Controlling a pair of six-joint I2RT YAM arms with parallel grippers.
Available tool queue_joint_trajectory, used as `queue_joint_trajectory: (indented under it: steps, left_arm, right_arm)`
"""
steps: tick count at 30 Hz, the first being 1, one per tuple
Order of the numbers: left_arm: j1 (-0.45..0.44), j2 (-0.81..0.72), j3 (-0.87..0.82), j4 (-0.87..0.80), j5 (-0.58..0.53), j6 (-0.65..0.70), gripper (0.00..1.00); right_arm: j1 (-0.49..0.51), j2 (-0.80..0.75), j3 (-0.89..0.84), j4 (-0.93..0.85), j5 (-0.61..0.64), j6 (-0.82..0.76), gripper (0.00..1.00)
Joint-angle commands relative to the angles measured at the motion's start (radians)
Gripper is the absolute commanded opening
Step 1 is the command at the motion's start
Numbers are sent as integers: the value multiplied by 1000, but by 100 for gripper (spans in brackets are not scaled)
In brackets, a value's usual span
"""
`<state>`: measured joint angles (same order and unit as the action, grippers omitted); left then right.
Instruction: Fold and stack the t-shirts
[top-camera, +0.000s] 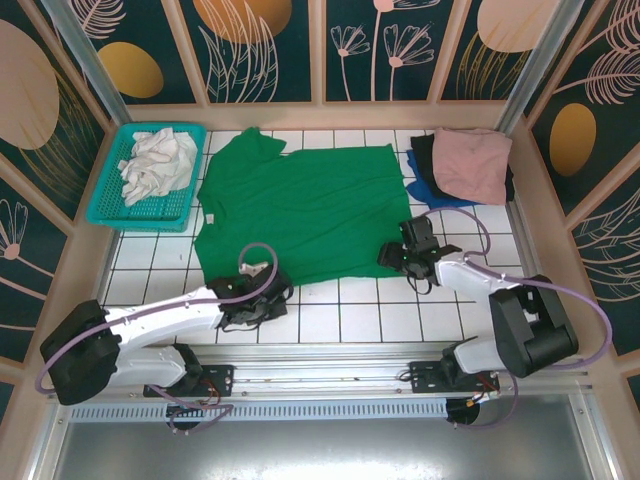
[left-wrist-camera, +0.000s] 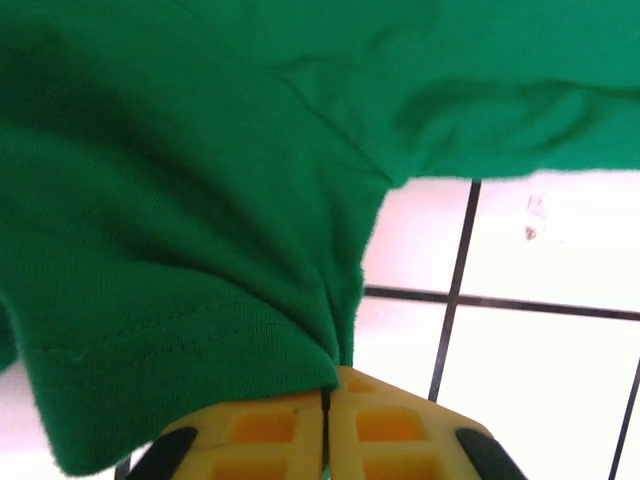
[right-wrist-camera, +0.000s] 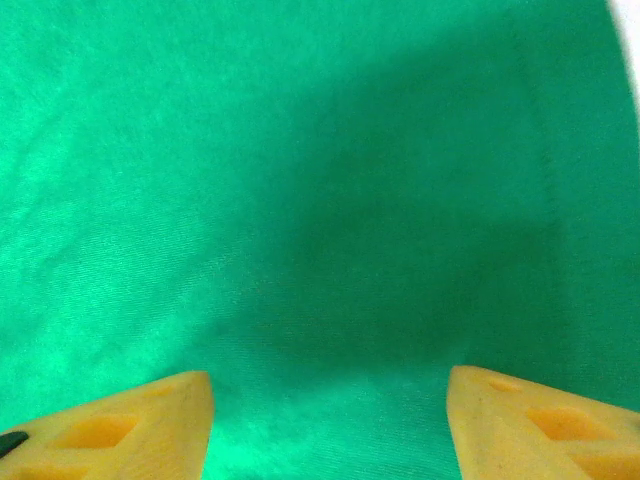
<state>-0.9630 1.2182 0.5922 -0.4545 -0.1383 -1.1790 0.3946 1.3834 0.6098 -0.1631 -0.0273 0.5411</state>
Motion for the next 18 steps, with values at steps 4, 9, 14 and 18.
queue_joint_trajectory:
  steps: [4, 9, 14, 18]
  left_arm:
    - [-3, -168, -28, -20, -61, -68, 45]
    - [83, -270, 64, -75, -146, 60, 67]
    - [284, -104, 123, 17, -83, 279, 70]
    - [444, 134, 163, 186, -57, 390, 66]
  right_arm:
    - [-25, 34, -13, -6, 38, 36, 58]
    - [-57, -15, -37, -25, 52, 53, 57]
    - [21, -81, 16, -13, 48, 58, 57]
    - [36, 3, 45, 105, -4, 32, 58]
